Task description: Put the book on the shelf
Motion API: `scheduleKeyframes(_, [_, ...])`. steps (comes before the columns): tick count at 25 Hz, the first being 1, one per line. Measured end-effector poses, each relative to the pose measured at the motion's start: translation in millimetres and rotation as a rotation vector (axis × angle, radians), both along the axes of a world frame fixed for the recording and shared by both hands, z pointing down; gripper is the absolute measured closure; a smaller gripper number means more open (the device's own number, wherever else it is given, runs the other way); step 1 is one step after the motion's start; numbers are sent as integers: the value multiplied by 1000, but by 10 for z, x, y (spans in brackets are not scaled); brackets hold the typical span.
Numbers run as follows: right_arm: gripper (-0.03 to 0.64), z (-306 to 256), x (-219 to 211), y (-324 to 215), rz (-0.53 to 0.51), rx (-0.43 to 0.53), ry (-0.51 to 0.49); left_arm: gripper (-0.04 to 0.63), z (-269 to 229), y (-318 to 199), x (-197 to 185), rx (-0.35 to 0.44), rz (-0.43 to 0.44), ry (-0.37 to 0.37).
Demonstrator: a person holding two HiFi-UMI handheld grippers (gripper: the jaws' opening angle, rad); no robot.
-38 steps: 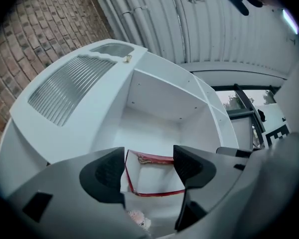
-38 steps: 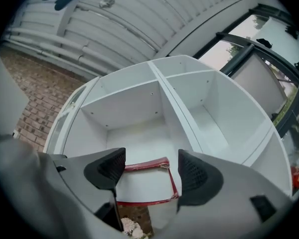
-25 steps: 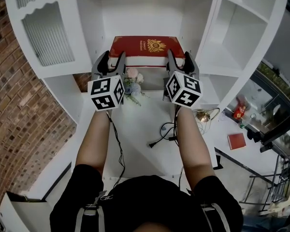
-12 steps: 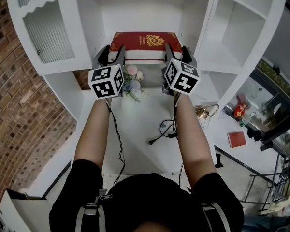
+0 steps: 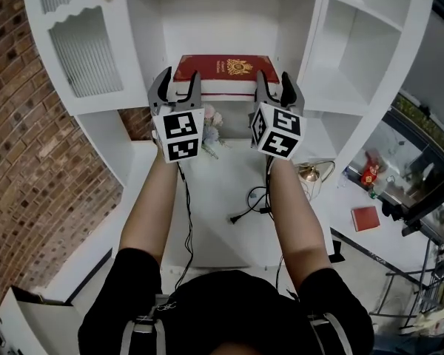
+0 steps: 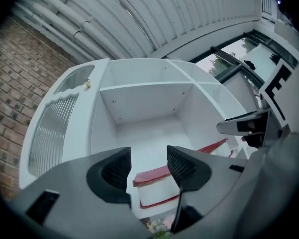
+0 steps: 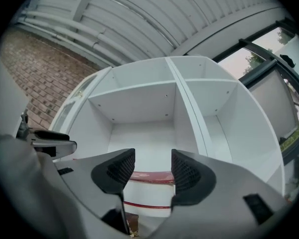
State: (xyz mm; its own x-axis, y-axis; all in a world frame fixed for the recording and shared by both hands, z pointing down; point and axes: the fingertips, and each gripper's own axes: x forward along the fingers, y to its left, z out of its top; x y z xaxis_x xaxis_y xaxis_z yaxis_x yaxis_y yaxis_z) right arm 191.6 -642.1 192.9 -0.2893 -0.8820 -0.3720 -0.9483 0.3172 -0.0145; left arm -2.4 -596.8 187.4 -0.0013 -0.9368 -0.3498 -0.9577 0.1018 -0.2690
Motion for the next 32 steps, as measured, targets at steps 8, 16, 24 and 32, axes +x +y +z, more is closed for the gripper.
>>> scheduleKeyframes(8, [486, 405, -90, 712, -89, 30, 34, 481, 556, 612, 333, -82, 161, 126])
scheduleKeyframes(16, [601, 1304, -120, 1143, -111, -118, 32, 581, 1474, 1093, 332, -257, 179, 219])
scheduleKeyframes(24, [601, 1584, -223, 1423, -142, -180, 36, 581, 1820, 1319, 261, -327, 131, 222])
scheduleKeyframes(32, [603, 1580, -129, 1595, -109, -178, 42, 581, 1819, 1484, 406, -336, 188, 267])
